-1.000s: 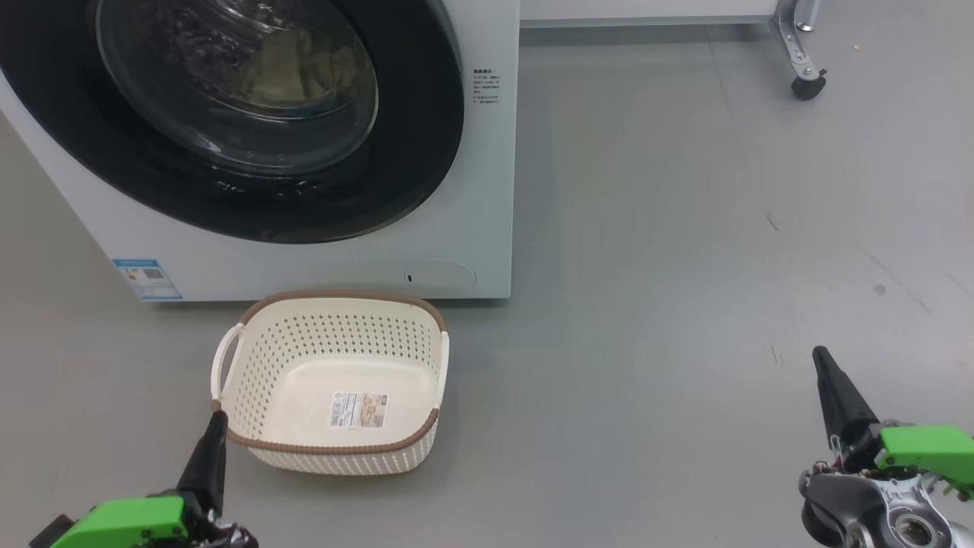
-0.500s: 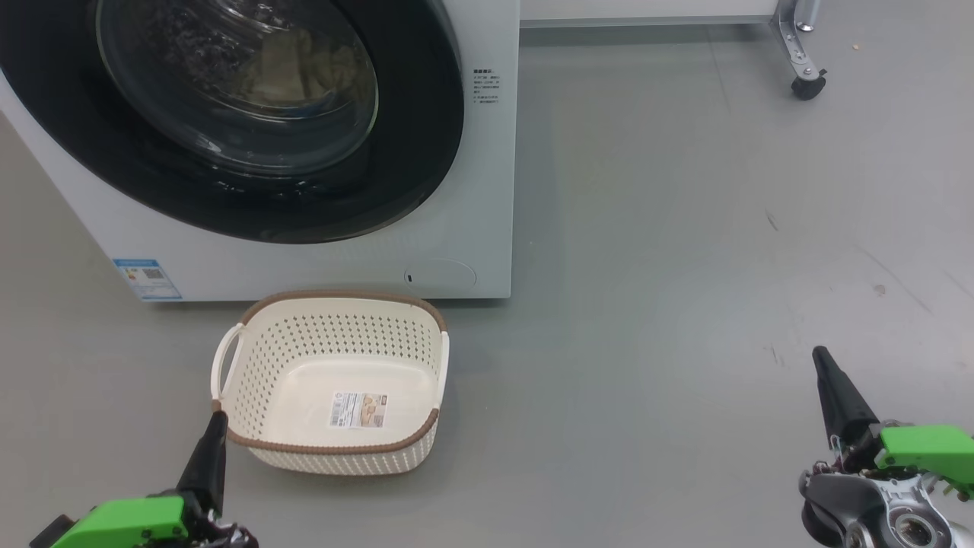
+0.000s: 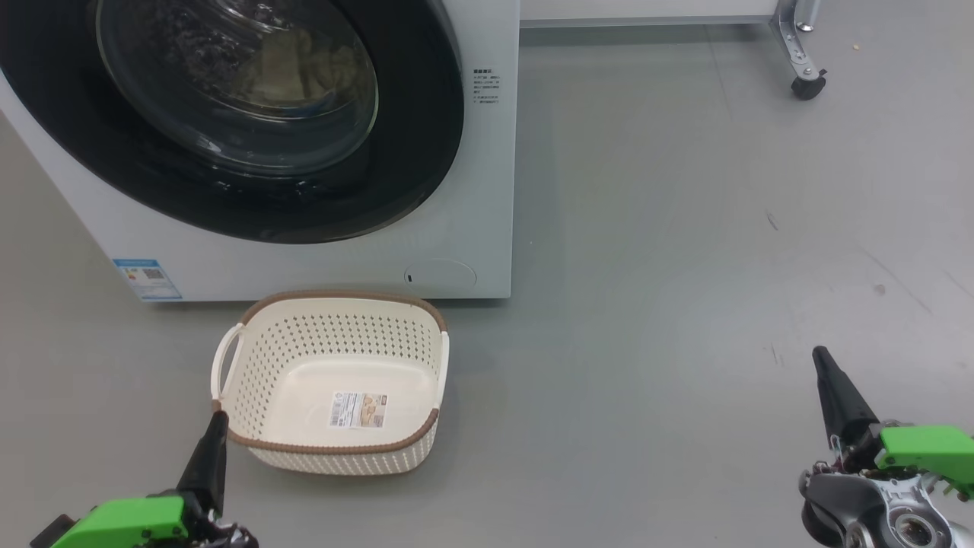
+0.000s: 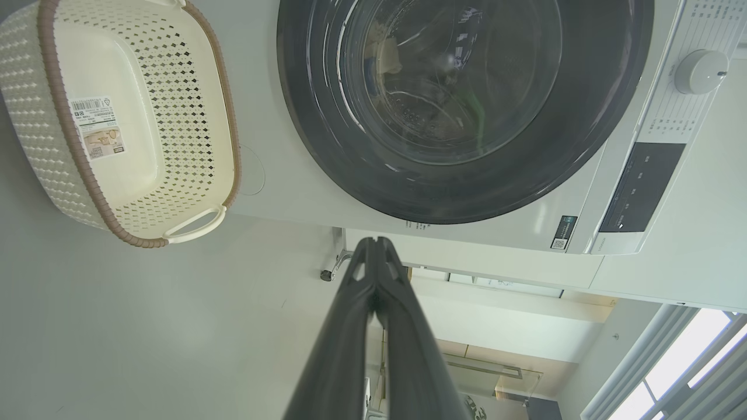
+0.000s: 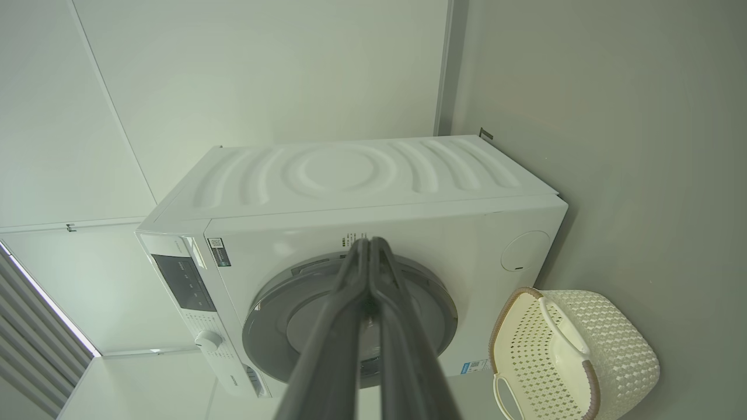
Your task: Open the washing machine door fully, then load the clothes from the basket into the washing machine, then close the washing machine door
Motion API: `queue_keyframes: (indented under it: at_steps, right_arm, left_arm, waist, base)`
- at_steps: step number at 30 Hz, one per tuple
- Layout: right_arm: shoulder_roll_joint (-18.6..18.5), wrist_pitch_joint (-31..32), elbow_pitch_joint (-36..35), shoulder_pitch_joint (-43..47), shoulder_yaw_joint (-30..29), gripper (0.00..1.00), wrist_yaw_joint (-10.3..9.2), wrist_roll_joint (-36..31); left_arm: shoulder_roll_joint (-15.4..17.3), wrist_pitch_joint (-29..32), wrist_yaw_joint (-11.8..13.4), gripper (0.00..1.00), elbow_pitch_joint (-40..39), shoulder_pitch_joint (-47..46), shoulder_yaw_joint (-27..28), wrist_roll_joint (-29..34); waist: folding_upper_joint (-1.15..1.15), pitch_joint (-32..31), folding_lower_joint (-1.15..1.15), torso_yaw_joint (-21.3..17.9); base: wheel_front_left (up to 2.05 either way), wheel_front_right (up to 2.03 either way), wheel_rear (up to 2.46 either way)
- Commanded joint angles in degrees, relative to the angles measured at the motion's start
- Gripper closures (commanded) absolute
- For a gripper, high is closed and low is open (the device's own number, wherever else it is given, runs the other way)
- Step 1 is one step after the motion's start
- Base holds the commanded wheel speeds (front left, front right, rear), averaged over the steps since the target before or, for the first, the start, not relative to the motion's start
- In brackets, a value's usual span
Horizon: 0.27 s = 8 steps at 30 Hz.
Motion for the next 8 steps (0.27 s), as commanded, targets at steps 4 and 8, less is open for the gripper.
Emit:
queue_keyframes:
  at_steps: [4,8]
  right_arm:
    - [-1.29,0.32,-2.09,-3.16,1.18,1.0,-0.14,0.41]
    - [-1.29,0.32,-2.09,-3.16,1.18,1.0,-0.14,0.41]
  left_arm:
    - [0.5,0.34,-0.03,1.0,-2.12,-2.85,2.45,0.43]
    - [0.49,0.36,-0.03,1.0,-2.12,-2.85,2.47,0.45]
  waist:
    - [0.0,0.0,0.0,0.0]
    - [0.0,0.0,0.0,0.0]
  base:
    - [0.0,0.0,0.0]
    - [0.0,0.0,0.0]
